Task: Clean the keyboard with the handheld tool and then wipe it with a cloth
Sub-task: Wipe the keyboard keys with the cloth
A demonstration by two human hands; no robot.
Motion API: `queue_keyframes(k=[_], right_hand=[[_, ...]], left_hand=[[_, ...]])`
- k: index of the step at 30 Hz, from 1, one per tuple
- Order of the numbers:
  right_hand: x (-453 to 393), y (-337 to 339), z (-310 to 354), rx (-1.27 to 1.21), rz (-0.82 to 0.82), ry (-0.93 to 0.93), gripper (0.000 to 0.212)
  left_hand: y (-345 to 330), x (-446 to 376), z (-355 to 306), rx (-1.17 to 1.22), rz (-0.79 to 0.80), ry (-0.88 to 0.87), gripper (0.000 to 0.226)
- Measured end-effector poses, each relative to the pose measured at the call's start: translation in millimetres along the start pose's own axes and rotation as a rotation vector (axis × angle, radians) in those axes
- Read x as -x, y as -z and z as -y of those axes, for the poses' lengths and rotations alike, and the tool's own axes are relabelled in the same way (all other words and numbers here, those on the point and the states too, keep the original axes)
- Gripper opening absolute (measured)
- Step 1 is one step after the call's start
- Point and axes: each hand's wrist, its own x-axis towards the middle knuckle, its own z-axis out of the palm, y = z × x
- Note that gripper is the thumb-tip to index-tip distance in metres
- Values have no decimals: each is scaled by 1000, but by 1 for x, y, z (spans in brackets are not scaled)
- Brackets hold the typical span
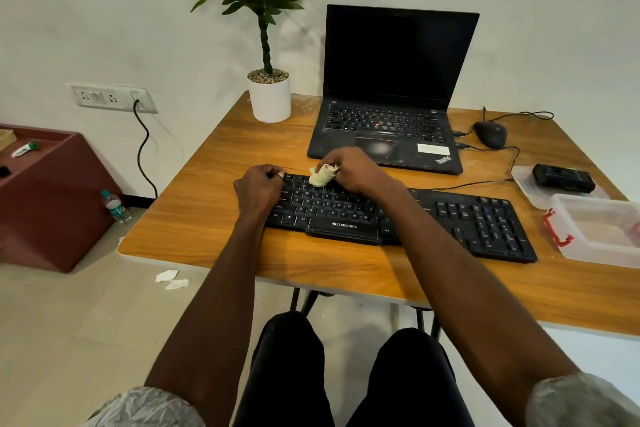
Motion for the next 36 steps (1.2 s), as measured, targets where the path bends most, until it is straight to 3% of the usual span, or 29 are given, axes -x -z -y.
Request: queue_keyframes(k=[8,13,16,24,30,36], right_hand=[[32,50,-55,176,-3,-220,36],[18,16,-15,-91,-71,-88,35],[23,8,-21,-60,-52,-78,40],[58,63,-84,67,-63,-314,29],[40,32,-40,-72,-62,-130,35],[70,58,-79,26,-56,-261,30]], left_hand=[[-2,0,-2,-1,-3,27,21],[0,1,-6,-7,3,59,20],[0,2,-7,-1,2,60,20],[-2,2,-7,-30,-3,63,22],[-1,2,-8,-25,1,76,22],[-1,2,-9,-16,-5,87,21]])
